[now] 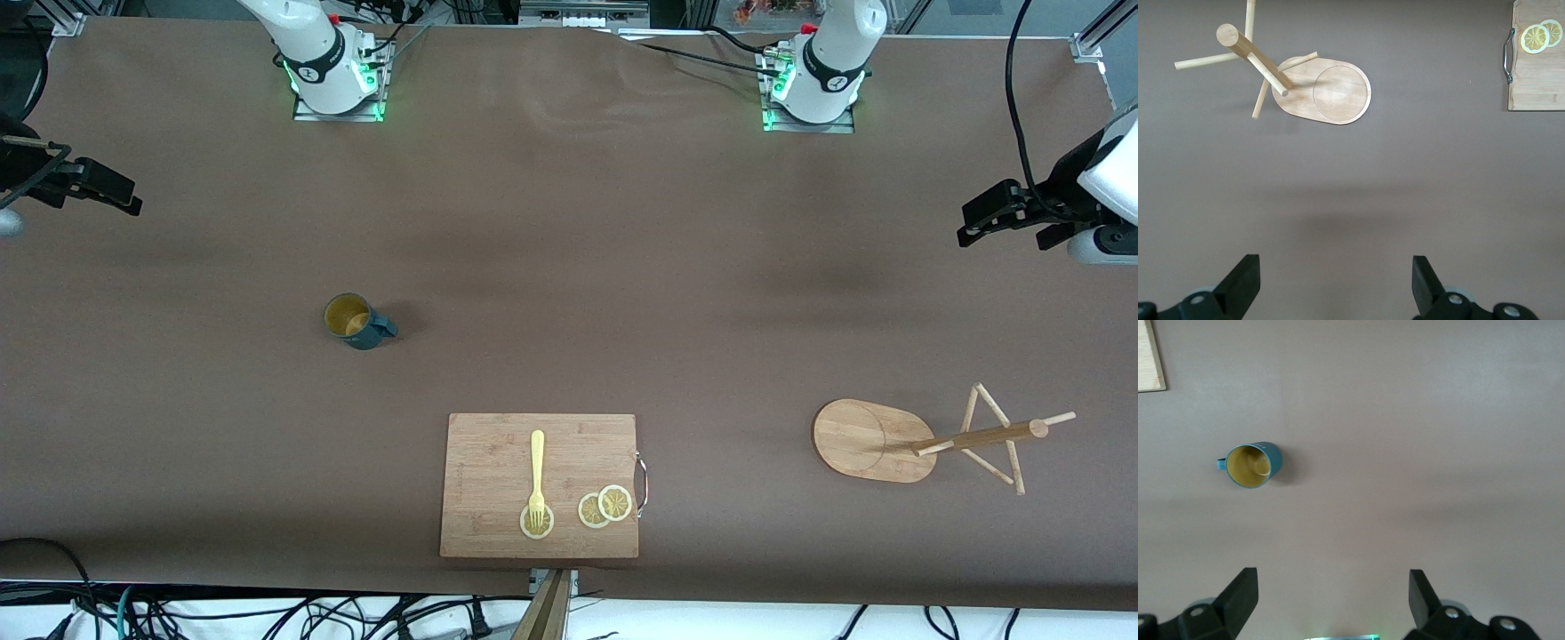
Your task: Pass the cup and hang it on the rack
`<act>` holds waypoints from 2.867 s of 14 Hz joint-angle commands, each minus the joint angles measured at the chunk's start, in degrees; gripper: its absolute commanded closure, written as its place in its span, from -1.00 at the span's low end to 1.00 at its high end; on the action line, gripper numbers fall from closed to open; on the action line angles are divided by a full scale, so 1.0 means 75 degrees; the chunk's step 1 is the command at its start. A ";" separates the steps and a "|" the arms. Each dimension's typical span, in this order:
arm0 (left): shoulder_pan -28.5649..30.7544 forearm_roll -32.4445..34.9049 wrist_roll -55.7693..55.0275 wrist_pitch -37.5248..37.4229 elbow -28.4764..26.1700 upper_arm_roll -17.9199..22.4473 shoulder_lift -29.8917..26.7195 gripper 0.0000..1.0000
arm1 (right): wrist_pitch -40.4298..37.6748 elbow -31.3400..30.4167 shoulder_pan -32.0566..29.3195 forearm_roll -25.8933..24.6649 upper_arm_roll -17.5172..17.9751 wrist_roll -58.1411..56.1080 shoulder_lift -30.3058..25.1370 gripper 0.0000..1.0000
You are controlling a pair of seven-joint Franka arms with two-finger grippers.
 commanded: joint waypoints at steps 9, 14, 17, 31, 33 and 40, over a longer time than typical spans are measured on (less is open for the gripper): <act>0.0054 0.0076 0.0158 -0.0167 0.0281 -0.0052 0.0080 -1.00 | -0.0113 0.0016 0.0016 0.0116 0.0286 -0.0051 -0.0052 -1.00; 0.0031 0.0076 0.0158 -0.0143 0.0281 -0.0064 0.0092 -1.00 | -0.0102 -0.0194 0.0074 0.0070 0.0580 0.0066 0.0509 -1.00; 0.0042 0.0076 0.0170 -0.0143 0.0292 -0.0052 0.0104 -1.00 | 0.0551 -0.0417 0.0424 0.0128 0.0580 -0.0063 0.1155 -1.00; 0.0054 0.0076 0.0170 -0.0143 0.0292 -0.0052 0.0092 -1.00 | 0.6553 -0.4155 0.1058 0.0140 0.0733 0.3862 0.1870 -0.97; 0.0054 0.0076 0.0170 -0.0143 0.0292 -0.0052 0.0104 -1.00 | 0.6847 -0.4425 0.1105 0.0128 0.0733 0.3980 0.1928 -0.96; 0.0042 0.0076 0.0170 -0.0143 0.0292 -0.0052 0.0104 -1.00 | 0.7387 -0.4356 0.1105 0.0128 0.0721 0.3980 0.2257 0.88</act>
